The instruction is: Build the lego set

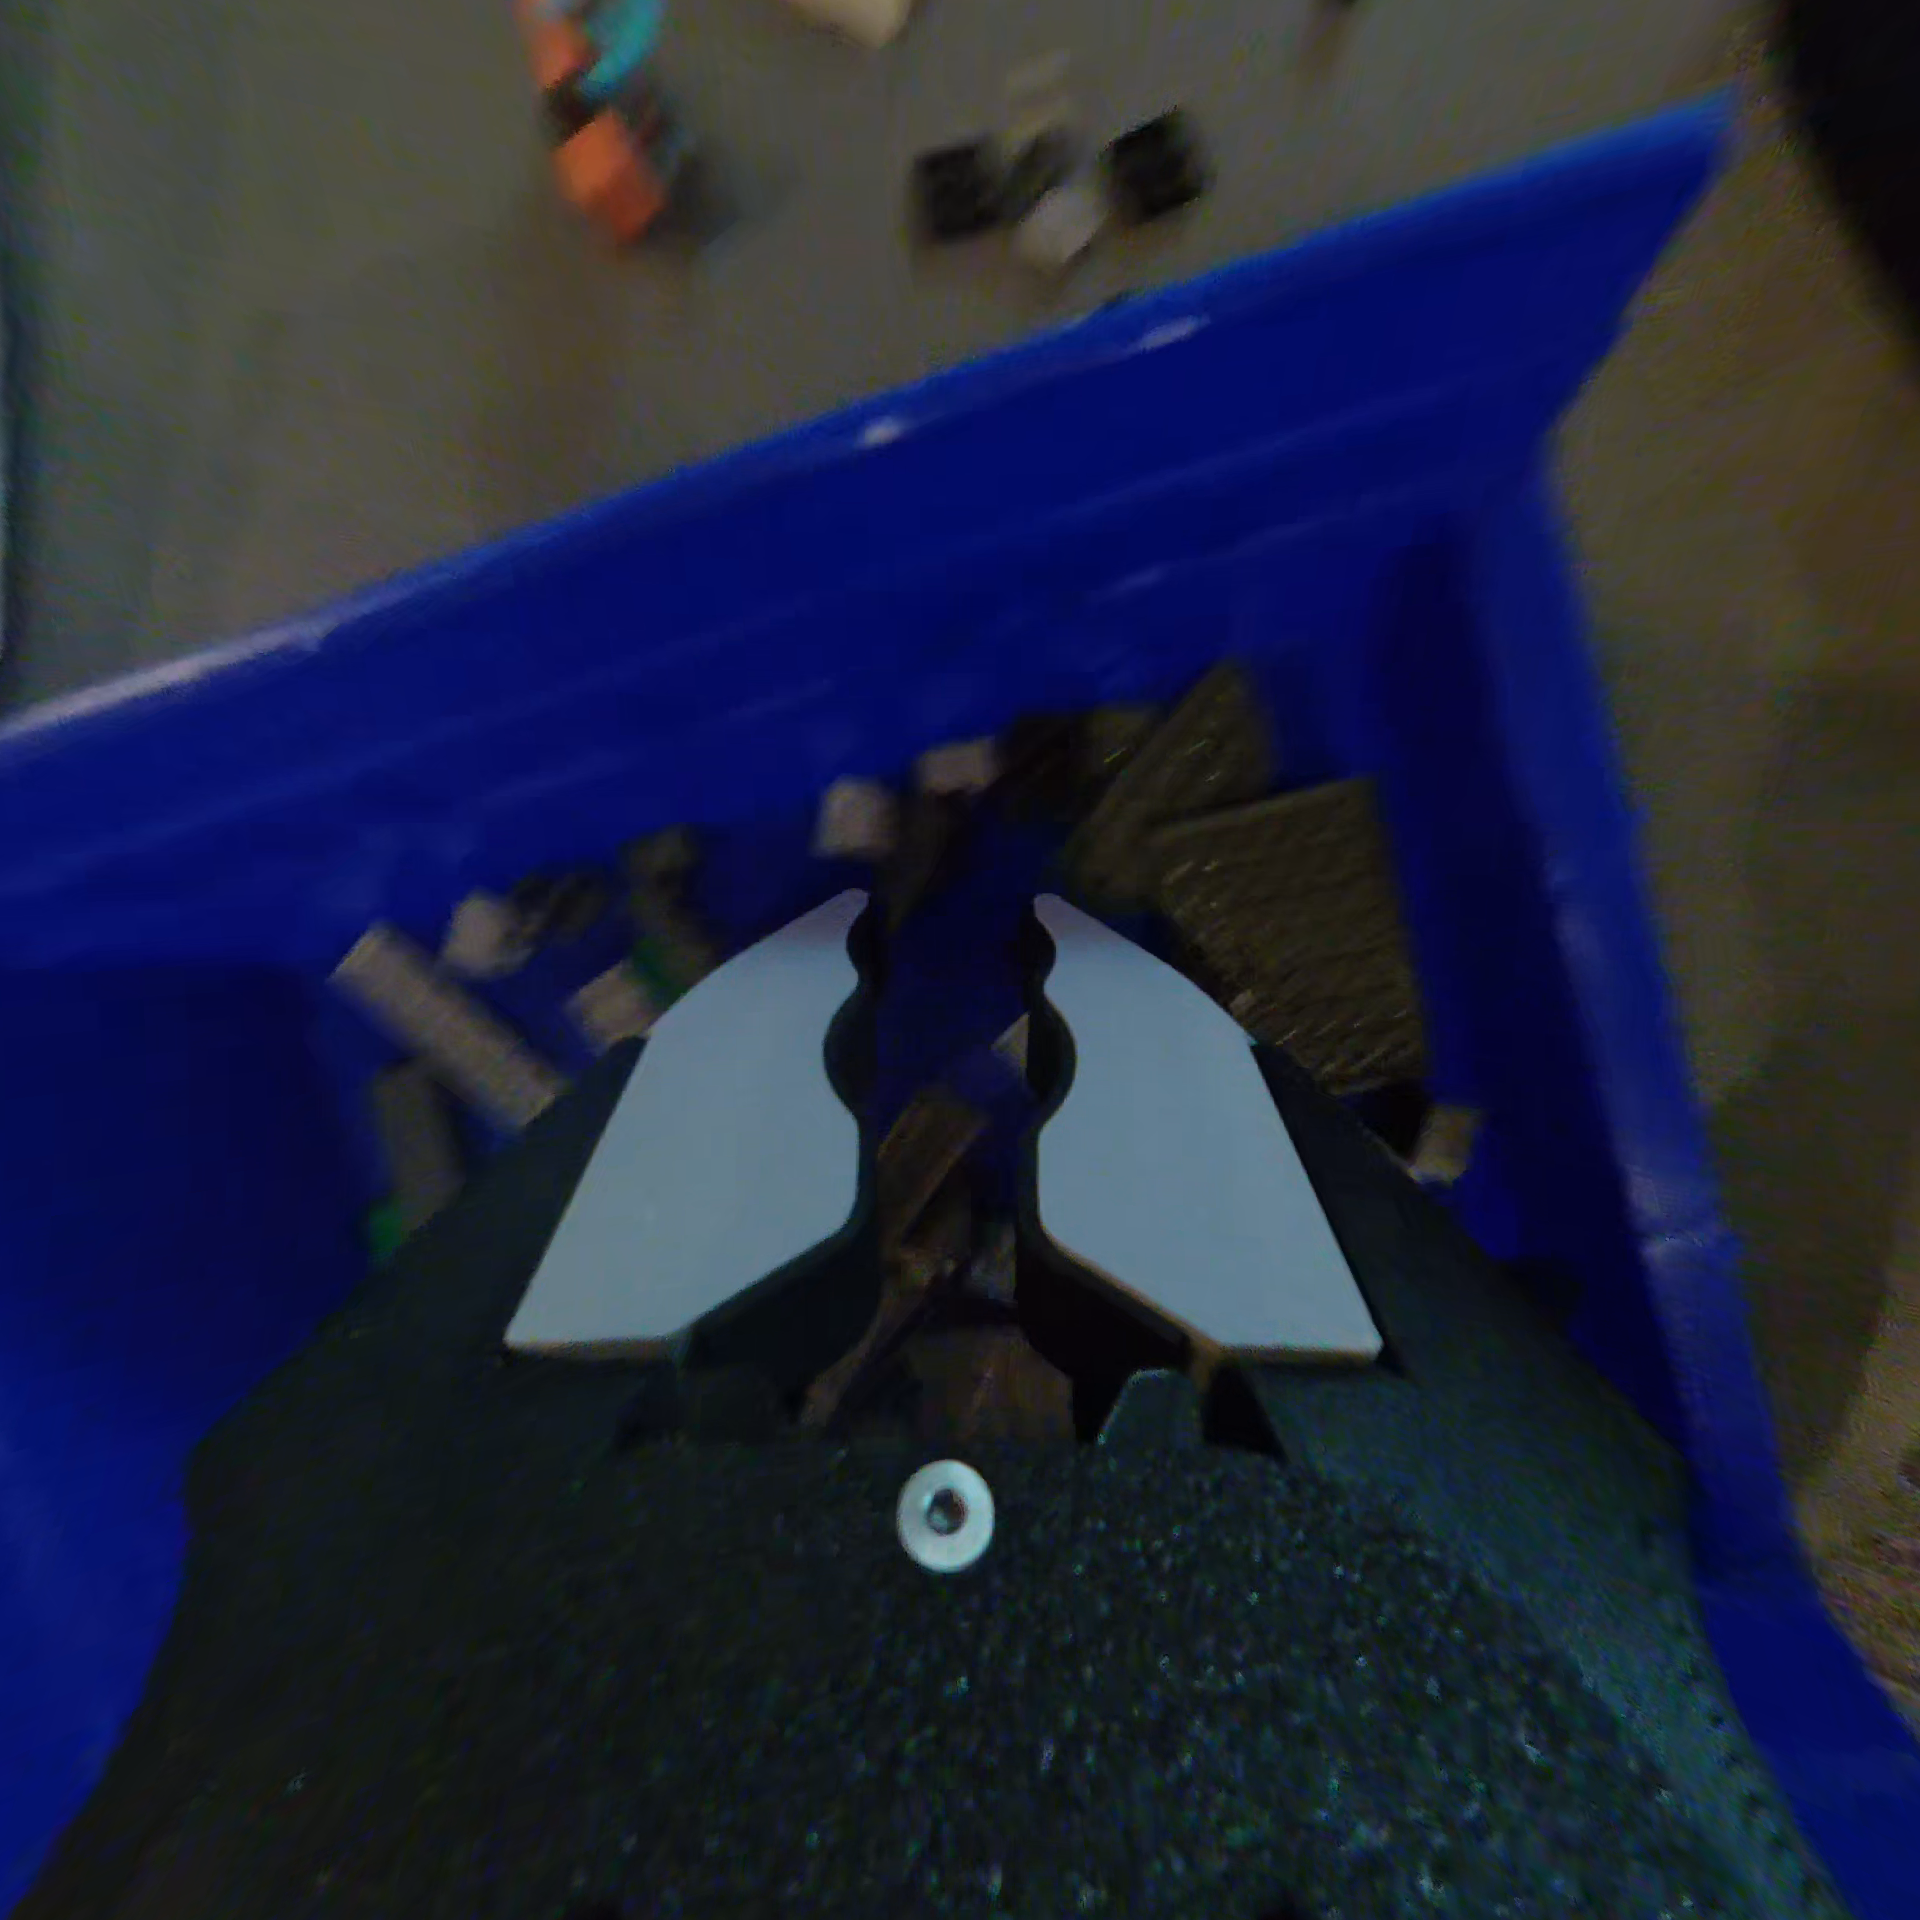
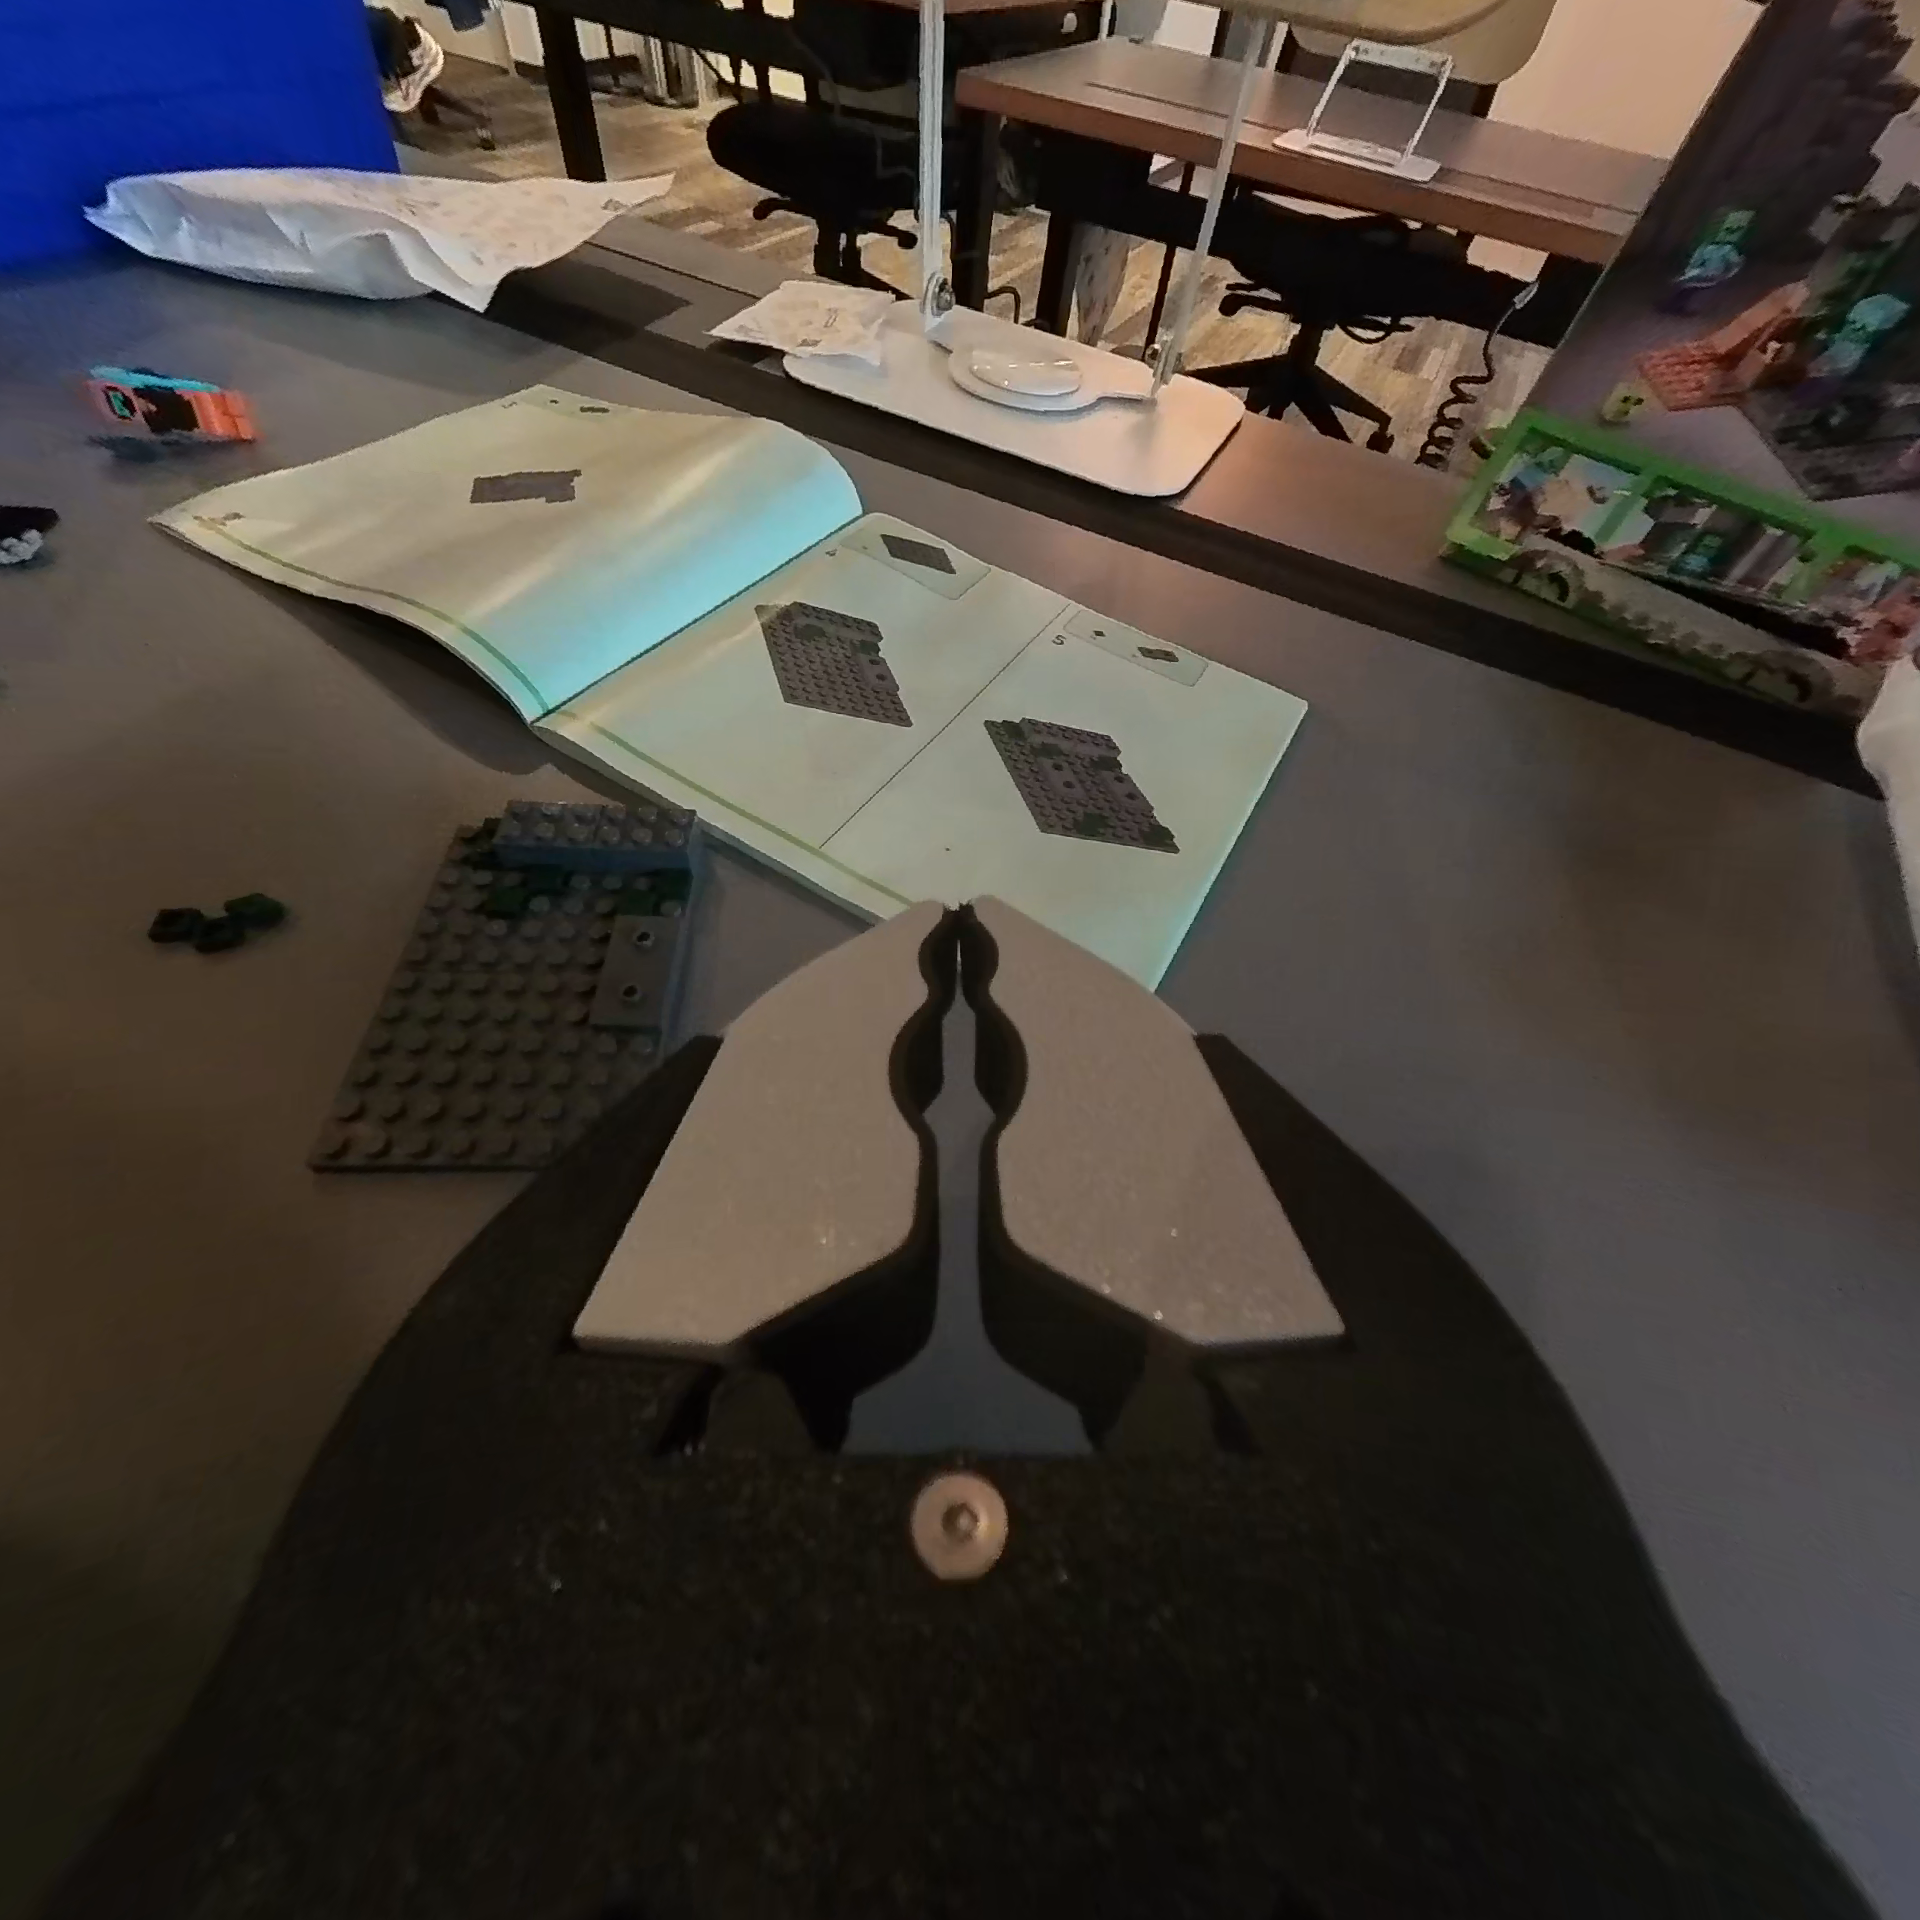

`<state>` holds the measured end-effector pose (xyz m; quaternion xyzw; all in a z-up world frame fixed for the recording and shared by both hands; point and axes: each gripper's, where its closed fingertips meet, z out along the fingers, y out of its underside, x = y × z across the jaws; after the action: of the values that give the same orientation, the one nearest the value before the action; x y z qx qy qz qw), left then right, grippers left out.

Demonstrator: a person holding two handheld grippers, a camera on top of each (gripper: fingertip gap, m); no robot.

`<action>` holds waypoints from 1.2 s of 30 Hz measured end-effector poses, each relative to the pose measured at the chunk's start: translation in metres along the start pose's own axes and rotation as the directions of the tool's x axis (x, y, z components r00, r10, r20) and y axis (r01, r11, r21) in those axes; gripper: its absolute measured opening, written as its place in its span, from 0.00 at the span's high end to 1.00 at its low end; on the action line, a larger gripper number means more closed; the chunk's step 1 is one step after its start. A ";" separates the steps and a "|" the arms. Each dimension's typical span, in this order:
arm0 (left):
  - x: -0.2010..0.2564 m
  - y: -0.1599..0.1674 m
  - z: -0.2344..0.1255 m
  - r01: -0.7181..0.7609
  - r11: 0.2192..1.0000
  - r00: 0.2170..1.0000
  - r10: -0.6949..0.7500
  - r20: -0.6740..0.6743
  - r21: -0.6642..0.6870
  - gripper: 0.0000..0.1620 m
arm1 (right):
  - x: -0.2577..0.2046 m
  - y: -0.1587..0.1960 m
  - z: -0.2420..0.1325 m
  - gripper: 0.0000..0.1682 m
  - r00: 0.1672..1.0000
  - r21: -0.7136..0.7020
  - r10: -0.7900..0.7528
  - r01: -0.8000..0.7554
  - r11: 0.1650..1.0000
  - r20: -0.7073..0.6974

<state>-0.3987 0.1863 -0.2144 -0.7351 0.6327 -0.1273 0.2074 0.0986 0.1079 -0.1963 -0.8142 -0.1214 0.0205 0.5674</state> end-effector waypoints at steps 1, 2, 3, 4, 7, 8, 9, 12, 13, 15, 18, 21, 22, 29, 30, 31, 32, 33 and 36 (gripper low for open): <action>0.008 -0.004 0.005 -0.007 1.000 1.000 0.007 -0.026 0.006 0.83 | 0.000 0.000 0.000 1.00 1.000 -0.001 0.000 0.000 1.000 0.001; 0.016 -0.007 0.011 -0.012 1.000 0.998 0.012 -0.055 0.006 0.82 | 0.000 0.000 0.000 1.00 1.000 -0.001 -0.001 0.001 1.000 0.001; 0.023 -0.009 0.016 -0.017 1.000 0.997 0.017 -0.078 0.003 0.80 | 0.000 0.000 0.000 1.00 1.000 0.000 -0.002 0.002 1.000 0.001; 0.026 -0.010 0.022 -0.024 1.000 0.996 0.023 -0.089 -0.004 0.80 | 0.000 0.000 0.000 1.00 1.000 0.002 -0.002 0.002 1.000 0.001; 0.031 -0.010 0.036 -0.027 0.999 0.993 0.025 -0.115 -0.021 0.76 | 0.000 -0.001 -0.001 1.00 1.000 0.008 0.003 -0.003 1.000 0.003; 0.031 -0.011 0.039 -0.017 1.000 0.992 0.014 -0.124 -0.023 0.75 | 0.000 -0.001 -0.001 1.00 1.000 0.009 0.005 -0.005 1.000 0.004; 0.029 -0.011 0.041 -0.010 1.000 0.993 0.007 -0.118 -0.025 0.75 | 0.000 -0.001 -0.001 1.00 1.000 0.009 0.006 -0.006 1.000 0.004; 0.027 -0.008 0.043 0.023 0.999 0.990 -0.029 -0.135 -0.042 0.79 | 0.000 -0.001 -0.001 1.00 1.000 0.009 0.006 -0.006 1.000 0.006; 0.026 -0.006 0.042 0.031 0.998 0.990 -0.037 -0.137 -0.049 0.81 | 0.000 -0.001 -0.001 1.00 1.000 0.009 0.007 -0.007 1.000 0.006; 0.020 0.002 0.038 0.027 0.997 0.992 -0.036 -0.118 -0.077 0.80 | 0.000 -0.001 -0.001 1.00 1.000 0.011 0.010 -0.010 1.000 0.007; 0.014 0.013 0.030 0.038 0.993 0.993 -0.050 -0.102 -0.113 0.84 | 0.000 -0.002 -0.001 1.00 1.000 0.013 0.011 -0.012 1.000 0.007; 0.010 0.019 0.018 0.047 0.992 0.994 -0.058 -0.093 -0.119 0.89 | 0.000 -0.002 -0.002 1.00 1.000 0.016 0.013 -0.013 1.000 0.009; 0.007 0.020 0.013 0.053 0.993 0.995 -0.062 -0.082 -0.110 0.89 | 0.000 -0.002 -0.002 1.00 1.000 0.017 0.013 -0.014 1.000 0.010; -0.018 0.031 -0.012 0.089 0.988 0.996 -0.086 0.029 -0.130 0.82 | 0.000 -0.003 -0.003 1.00 1.000 0.022 0.017 -0.017 1.000 0.014; -0.027 0.039 -0.014 0.099 0.981 0.993 -0.087 0.078 -0.167 0.80 | 0.000 -0.003 -0.003 1.00 1.000 0.024 0.016 -0.017 1.000 0.014; -0.035 0.046 -0.016 0.104 0.974 0.989 -0.081 0.121 -0.201 0.78 | 0.000 -0.003 -0.003 1.00 1.000 0.025 0.016 -0.016 1.000 0.015; -0.039 0.050 -0.017 0.104 0.969 0.986 -0.071 0.150 -0.223 0.75 | 0.000 -0.003 -0.003 1.00 1.000 0.025 0.015 -0.016 1.000 0.017; -0.040 0.049 -0.018 0.094 0.970 0.985 -0.058 0.162 -0.225 0.73 | -0.001 -0.003 -0.003 1.00 1.000 0.026 0.015 -0.016 1.000 0.018; -0.022 0.035 -0.012 0.040 0.981 0.995 -0.021 0.100 -0.192 0.72 | -0.001 -0.004 -0.003 1.00 1.000 0.027 0.016 -0.017 0.999 0.021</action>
<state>-0.4381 0.2026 -0.2185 -0.7668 0.6199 -0.0320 0.1635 0.0978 0.1060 -0.1919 -0.8070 -0.1204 0.0354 0.5770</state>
